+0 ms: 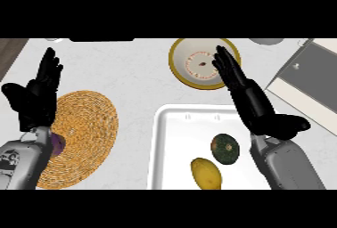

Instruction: Pick the squash from the tray and place it in the tiered shelf

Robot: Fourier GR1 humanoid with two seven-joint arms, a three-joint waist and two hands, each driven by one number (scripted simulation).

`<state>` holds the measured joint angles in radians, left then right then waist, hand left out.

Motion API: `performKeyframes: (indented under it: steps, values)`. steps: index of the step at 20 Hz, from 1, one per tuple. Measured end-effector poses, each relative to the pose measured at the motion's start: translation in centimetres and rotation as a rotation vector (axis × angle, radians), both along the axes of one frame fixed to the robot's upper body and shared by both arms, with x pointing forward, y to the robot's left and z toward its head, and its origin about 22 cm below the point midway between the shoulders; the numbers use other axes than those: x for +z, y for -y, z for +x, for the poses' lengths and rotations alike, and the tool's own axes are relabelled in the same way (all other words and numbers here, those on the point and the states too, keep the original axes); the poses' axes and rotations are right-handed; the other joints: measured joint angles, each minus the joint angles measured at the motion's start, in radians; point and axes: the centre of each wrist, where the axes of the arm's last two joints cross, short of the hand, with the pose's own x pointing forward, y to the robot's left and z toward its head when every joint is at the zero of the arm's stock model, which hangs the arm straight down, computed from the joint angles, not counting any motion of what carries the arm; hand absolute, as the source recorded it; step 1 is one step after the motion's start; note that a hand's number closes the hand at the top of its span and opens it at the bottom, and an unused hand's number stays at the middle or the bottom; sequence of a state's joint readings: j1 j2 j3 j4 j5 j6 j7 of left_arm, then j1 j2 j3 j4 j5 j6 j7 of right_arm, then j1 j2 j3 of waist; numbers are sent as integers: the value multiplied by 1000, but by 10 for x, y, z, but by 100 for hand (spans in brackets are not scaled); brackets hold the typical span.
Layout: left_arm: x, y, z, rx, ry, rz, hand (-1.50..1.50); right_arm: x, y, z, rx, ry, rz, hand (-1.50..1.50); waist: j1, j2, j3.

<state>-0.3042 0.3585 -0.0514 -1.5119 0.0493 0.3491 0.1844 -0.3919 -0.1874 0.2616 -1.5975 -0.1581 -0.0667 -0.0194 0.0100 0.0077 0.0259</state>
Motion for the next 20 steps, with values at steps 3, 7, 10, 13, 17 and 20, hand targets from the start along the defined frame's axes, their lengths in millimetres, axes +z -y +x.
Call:
performKeyframes:
  steps: [3, 7, 10, 13, 17, 20]
  values:
    - [2, -8, 1, -25, -16, -9, 0, 5, 20, 10, 31, 28, -12, 150, -4, -3, -13]
    - [-4, -3, -4, -104, -61, -72, 0, 26, 63, 28, 11, 86, -136, 150, -7, -4, -23]
    - [-14, -1, -6, -159, -100, -118, 0, 11, 87, 37, -51, -51, -75, -150, -5, 0, -25]
    - [-18, 0, -8, -184, -124, -146, 0, 0, 105, 40, 43, -105, 36, -150, -3, -2, -24]
    - [-21, 4, -9, -200, -134, -161, 0, 7, 126, 41, 187, -94, 56, -150, -7, -5, -25]
    - [-19, -4, -10, -202, -141, -169, 0, 27, 133, 35, 277, -100, -52, -150, -13, -9, -26]
